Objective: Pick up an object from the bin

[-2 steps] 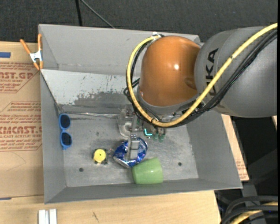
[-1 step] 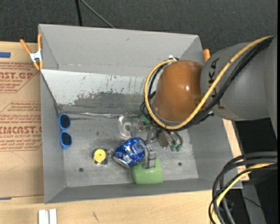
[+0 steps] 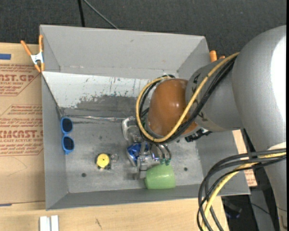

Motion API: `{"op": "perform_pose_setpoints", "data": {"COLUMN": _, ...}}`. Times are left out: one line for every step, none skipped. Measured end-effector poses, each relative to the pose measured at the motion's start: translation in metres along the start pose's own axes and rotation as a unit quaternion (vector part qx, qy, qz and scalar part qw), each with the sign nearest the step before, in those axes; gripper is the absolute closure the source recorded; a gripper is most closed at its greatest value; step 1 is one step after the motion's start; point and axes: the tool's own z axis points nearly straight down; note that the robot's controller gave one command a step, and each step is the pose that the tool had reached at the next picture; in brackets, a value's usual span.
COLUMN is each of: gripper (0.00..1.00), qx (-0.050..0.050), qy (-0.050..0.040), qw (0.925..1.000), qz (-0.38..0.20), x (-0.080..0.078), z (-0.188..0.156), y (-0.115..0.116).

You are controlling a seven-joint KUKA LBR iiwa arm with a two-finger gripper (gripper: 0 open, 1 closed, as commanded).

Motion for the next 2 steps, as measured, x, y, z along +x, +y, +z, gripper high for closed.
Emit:
{"op": "perform_pose_setpoints", "data": {"gripper": 1.0, "qx": 0.0, "qy": -0.0007, "qw": 1.0, "qz": 0.0, "x": -0.001, "z": -0.003, "y": -0.001}}
{"op": "perform_pose_setpoints", "data": {"gripper": 1.0, "qx": 0.0, "qy": -0.0024, "qw": 0.9999, "qz": 0.016, "x": 0.029, "z": -0.107, "y": 0.023}}
